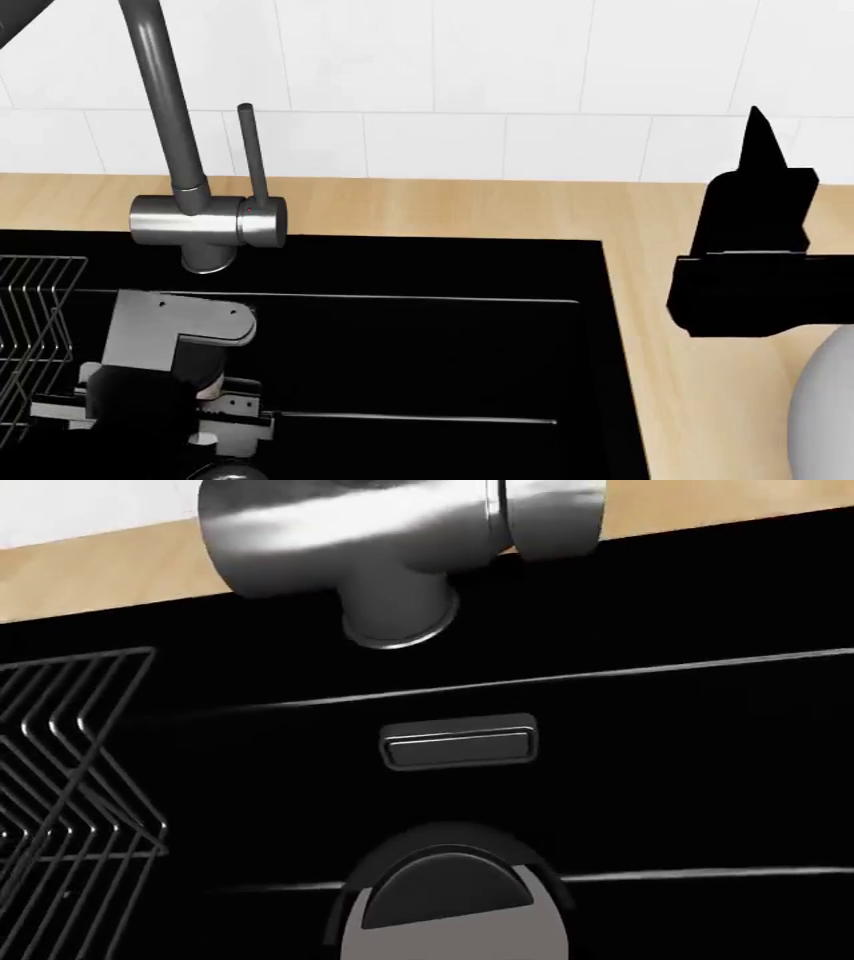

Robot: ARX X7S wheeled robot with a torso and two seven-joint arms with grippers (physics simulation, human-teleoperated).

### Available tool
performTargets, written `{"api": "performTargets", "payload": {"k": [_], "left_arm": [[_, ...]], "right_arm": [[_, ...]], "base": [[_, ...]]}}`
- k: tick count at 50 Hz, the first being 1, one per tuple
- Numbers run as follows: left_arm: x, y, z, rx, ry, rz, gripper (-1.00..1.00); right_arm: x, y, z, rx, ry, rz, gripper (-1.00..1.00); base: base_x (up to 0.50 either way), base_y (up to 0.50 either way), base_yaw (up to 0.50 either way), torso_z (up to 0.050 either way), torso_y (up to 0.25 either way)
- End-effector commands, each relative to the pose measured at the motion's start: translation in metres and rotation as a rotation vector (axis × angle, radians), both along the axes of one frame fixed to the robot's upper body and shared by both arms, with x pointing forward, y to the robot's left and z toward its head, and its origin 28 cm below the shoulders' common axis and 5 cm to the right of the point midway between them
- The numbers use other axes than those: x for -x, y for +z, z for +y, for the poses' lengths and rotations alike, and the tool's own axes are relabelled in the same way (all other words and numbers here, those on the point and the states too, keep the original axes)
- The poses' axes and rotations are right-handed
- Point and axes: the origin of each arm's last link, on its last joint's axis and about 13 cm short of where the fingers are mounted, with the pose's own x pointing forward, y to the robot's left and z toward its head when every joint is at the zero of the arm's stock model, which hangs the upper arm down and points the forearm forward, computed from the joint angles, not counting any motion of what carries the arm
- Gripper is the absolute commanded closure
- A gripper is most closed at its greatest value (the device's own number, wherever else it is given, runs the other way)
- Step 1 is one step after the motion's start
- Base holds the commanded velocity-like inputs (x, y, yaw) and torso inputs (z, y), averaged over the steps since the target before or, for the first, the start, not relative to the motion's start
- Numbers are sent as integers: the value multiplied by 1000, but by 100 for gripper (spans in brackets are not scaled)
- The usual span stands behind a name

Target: Pick the cup and bowl from the sink and place them on the counter for drying.

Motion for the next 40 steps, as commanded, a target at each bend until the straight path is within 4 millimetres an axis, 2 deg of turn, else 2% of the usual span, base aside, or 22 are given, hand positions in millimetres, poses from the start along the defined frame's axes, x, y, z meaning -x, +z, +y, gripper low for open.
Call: {"api": "performTargets", "payload": {"k": [1,14,17,25,30,35,40], "left_arm": [[17,31,-8,8,-92,-44,100],[34,50,-8,42,-179,-47,100],[41,53,0,52,-201,-48,100],[57,70,6,69,-367,-106,100],[57,84,-7,140,-449,-100,100],[53,95,-23,101,-557,-116,100],[57,105,-28,95,-648,-141,100]], "right_arm": [[0,1,1,-7,17,-9,-100],[-4,3,2,-3,23,-2,-100],[-3,5,1,0,19,-6,-100],[-3,12,-2,11,13,-18,-100],[-4,11,-2,15,11,-17,-100],[-3,16,-3,27,13,-21,-100],[-4,17,-2,30,21,-17,-100]], "base": [[0,0,0,0,0],[0,0,0,0,0],[0,0,0,0,0],[0,0,0,0,0],[0,0,0,0,0],[0,0,0,0,0],[0,0,0,0,0]]}}
